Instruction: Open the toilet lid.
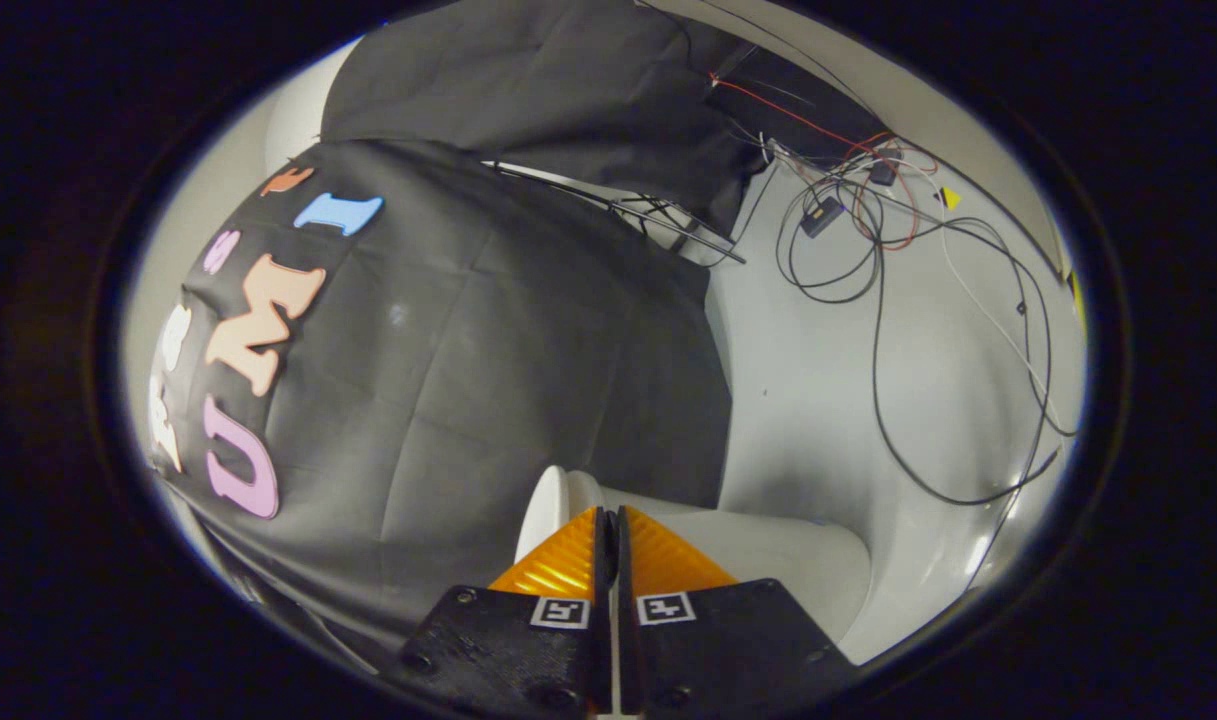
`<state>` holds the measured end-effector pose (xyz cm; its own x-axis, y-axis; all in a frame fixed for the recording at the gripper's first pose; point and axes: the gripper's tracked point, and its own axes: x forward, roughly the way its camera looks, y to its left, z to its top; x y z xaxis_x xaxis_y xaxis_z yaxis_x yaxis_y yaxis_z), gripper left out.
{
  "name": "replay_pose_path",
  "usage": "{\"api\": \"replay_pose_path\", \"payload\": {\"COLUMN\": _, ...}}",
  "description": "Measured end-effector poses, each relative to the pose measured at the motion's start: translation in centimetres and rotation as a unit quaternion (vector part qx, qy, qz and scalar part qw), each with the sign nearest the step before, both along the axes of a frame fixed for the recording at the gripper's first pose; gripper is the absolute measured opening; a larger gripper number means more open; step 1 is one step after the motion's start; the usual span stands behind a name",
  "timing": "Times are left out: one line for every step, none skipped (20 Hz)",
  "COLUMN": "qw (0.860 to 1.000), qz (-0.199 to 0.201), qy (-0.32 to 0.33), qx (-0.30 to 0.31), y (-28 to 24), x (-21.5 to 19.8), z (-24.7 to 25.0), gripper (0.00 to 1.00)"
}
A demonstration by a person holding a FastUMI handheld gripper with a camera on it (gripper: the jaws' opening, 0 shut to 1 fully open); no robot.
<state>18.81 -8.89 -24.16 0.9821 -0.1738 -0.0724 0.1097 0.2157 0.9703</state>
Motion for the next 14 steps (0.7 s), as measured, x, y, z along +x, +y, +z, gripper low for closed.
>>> {"api": "replay_pose_path", "payload": {"qw": 1.000, "qz": 0.002, "qy": 0.007, "qx": -0.008, "y": 0.1, "x": -0.1, "z": -0.1, "gripper": 0.01}}
{"api": "replay_pose_path", "payload": {"qw": 1.000, "qz": 0.004, "qy": 0.016, "qx": -0.017, "y": 0.1, "x": -0.3, "z": 0.1, "gripper": 0.00}}
{"api": "replay_pose_path", "payload": {"qw": 0.999, "qz": 0.008, "qy": 0.025, "qx": -0.027, "y": 0.1, "x": 0.0, "z": 0.3, "gripper": 0.00}}
{"api": "replay_pose_path", "payload": {"qw": 0.999, "qz": 0.010, "qy": 0.032, "qx": -0.033, "y": 0.2, "x": -0.2, "z": 0.6, "gripper": 0.00}}
{"api": "replay_pose_path", "payload": {"qw": 0.999, "qz": 0.010, "qy": 0.037, "qx": -0.036, "y": 0.4, "x": -0.2, "z": 0.8, "gripper": 0.00}}
{"api": "replay_pose_path", "payload": {"qw": 0.999, "qz": 0.005, "qy": 0.033, "qx": -0.038, "y": 0.4, "x": -0.6, "z": 1.6, "gripper": 0.00}}
{"api": "replay_pose_path", "payload": {"qw": 0.999, "qz": -0.002, "qy": 0.019, "qx": -0.039, "y": 0.3, "x": -0.9, "z": 2.6, "gripper": 0.00}}
{"api": "replay_pose_path", "payload": {"qw": 0.999, "qz": -0.012, "qy": -0.001, "qx": -0.037, "y": 0.6, "x": -1.3, "z": 4.2, "gripper": 0.00}}
{"api": "replay_pose_path", "payload": {"qw": 0.999, "qz": -0.022, "qy": -0.019, "qx": -0.040, "y": 0.9, "x": -1.6, "z": 5.9, "gripper": 0.00}}
{"api": "replay_pose_path", "payload": {"qw": 0.998, "qz": -0.031, "qy": -0.031, "qx": -0.049, "y": 1.4, "x": -2.0, "z": 7.7, "gripper": 0.00}}
{"api": "replay_pose_path", "payload": {"qw": 0.997, "qz": -0.039, "qy": -0.042, "qx": -0.058, "y": 2.1, "x": -2.5, "z": 9.5, "gripper": 0.00}}
{"api": "replay_pose_path", "payload": {"qw": 0.995, "qz": -0.045, "qy": -0.052, "qx": -0.071, "y": 2.8, "x": -2.9, "z": 11.3, "gripper": 0.00}}
{"api": "replay_pose_path", "payload": {"qw": 0.993, "qz": -0.049, "qy": -0.069, "qx": -0.084, "y": 3.7, "x": -3.4, "z": 13.4, "gripper": 0.00}}
{"api": "replay_pose_path", "payload": {"qw": 0.990, "qz": -0.049, "qy": -0.088, "qx": -0.097, "y": 4.8, "x": -3.9, "z": 15.6, "gripper": 0.00}}
